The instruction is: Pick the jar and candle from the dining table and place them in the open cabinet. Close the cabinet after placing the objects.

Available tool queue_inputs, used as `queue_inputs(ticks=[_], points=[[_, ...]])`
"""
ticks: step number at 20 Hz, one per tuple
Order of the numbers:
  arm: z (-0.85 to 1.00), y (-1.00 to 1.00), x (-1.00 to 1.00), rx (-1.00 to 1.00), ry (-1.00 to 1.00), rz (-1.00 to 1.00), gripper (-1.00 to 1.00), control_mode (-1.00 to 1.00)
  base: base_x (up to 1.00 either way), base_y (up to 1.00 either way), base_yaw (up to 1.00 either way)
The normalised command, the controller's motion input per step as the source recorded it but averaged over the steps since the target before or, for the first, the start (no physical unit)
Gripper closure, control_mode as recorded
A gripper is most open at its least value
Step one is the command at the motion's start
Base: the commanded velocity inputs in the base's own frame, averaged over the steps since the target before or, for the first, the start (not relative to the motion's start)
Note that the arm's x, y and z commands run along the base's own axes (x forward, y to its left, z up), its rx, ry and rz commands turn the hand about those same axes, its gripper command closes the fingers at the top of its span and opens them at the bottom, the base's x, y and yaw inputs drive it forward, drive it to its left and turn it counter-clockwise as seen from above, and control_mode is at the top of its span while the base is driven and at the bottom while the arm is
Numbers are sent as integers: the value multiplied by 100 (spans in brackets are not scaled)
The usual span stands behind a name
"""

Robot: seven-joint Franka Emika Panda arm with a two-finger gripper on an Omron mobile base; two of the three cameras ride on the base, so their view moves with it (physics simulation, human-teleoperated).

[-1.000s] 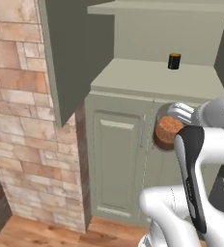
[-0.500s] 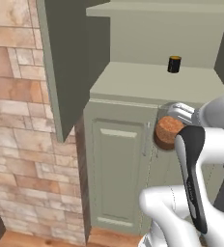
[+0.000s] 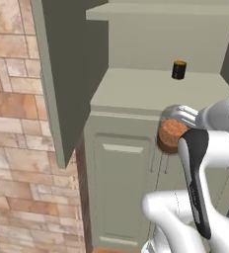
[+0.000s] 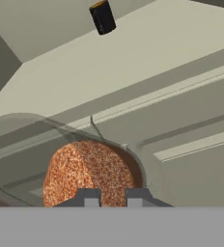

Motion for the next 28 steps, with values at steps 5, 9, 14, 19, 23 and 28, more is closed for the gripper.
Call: queue_inputs(ticks=[5,9,14,19,23,28], points=[[0,0,0,0,0,0,100,100,45,3,-17],[0,0,0,0,0,0,100,100,44,11,-16],[0,0,0,0,0,0,100,100,45,22,-13],[0,0,0,0,0,0,100,100,44,33,-12],[0,0,0,0,0,0,100,100,35,34,-11],[0,0,0,0,0,0,100,100,22,27,-10]])
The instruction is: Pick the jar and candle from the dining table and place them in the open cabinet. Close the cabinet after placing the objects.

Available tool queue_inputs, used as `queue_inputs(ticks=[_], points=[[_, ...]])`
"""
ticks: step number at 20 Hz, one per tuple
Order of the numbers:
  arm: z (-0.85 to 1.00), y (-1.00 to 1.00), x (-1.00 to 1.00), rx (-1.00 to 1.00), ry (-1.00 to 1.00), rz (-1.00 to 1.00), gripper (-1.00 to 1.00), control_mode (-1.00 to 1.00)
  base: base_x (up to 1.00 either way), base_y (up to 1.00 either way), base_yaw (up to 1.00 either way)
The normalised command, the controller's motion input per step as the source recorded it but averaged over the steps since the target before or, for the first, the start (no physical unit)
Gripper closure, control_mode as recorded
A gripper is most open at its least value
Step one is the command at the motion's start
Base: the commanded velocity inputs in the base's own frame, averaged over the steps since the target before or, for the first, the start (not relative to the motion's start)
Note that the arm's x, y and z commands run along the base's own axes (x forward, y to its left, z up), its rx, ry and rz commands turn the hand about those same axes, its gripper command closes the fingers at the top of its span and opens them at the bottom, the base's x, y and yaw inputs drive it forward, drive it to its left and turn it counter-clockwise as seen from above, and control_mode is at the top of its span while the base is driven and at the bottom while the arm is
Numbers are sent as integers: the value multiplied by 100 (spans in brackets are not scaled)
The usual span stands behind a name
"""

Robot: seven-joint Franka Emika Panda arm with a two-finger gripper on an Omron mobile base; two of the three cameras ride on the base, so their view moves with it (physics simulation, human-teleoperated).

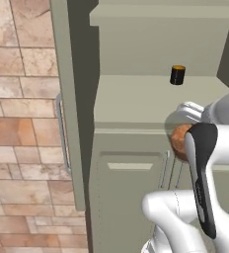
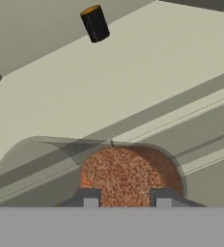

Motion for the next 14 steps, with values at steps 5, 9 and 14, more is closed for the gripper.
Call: queue_inputs(ticks=[5,9,14], points=[[11,2,1,-3,0,-5,100,-100,4,6,-4],[29,0,0,-3,-2,-12,100,-100,0,0,0],[49,0,-18,0,-9,-11,100,-100,0,0,0]])
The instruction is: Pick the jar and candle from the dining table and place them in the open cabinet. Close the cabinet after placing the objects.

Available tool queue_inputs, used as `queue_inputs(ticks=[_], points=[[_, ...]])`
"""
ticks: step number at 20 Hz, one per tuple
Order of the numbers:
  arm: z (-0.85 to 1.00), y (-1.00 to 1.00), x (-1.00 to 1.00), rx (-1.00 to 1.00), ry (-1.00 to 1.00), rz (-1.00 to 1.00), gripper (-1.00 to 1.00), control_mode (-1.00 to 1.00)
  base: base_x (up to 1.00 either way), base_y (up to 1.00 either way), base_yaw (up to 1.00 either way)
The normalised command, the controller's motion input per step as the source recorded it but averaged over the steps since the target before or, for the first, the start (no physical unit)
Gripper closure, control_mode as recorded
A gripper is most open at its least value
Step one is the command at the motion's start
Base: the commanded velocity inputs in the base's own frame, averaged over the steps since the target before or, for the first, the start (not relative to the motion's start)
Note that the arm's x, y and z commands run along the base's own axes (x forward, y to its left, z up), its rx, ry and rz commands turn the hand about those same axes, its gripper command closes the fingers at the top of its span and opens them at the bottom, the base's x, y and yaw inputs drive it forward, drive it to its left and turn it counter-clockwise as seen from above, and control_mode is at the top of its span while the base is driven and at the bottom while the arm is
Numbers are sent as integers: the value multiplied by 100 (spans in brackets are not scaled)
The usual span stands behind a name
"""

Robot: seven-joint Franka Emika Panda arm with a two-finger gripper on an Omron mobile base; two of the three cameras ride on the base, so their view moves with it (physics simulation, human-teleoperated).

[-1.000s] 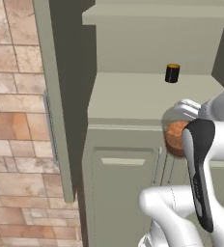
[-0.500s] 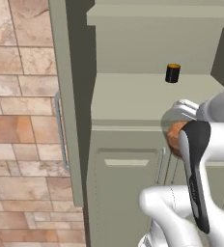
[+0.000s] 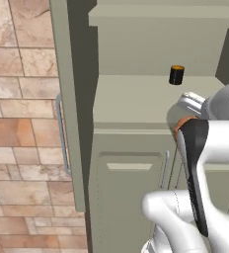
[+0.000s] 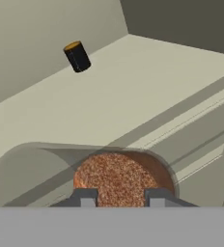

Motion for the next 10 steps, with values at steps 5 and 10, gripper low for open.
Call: queue_inputs(ticks=[5,10], points=[[52,0,-63,2,-16,-10,100,-100,0,0,0],[46,0,-64,12,-18,-7,100,-100,0,0,0]])
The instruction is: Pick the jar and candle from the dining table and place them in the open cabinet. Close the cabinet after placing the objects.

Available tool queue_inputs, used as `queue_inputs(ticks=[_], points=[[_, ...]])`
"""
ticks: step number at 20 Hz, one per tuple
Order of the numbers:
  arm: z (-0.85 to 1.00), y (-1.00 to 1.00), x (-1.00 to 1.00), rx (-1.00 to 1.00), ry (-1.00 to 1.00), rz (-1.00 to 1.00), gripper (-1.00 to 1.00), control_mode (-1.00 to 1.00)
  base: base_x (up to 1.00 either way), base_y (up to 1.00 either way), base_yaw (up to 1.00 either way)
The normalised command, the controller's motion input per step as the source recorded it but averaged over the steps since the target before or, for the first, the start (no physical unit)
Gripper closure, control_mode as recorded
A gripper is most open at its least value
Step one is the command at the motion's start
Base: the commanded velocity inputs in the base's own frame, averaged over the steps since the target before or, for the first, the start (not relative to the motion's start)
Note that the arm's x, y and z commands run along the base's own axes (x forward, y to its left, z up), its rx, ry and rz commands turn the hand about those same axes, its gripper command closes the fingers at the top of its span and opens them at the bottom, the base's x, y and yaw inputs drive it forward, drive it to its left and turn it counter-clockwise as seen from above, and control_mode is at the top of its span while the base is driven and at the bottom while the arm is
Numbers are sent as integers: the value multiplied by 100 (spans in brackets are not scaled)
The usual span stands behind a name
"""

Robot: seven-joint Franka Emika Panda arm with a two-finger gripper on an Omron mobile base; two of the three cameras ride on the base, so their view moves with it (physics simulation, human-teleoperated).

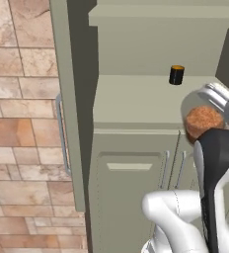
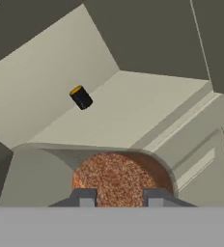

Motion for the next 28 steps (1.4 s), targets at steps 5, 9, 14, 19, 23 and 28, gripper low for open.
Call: queue_inputs(ticks=[5,9,14,19,23,28], points=[[31,-13,-17,20,-8,-8,100,-100,0,0,0],[22,-5,4,19,0,-10,100,-100,0,0,0],[10,0,19,17,0,-8,100,-100,0,0,0],[0,0,14,14,-10,-2,100,-100,0,0,0],[0,0,13,14,-21,0,100,-100,0,0,0],[0,0,28,10,-17,0,100,-100,0,0,0]])
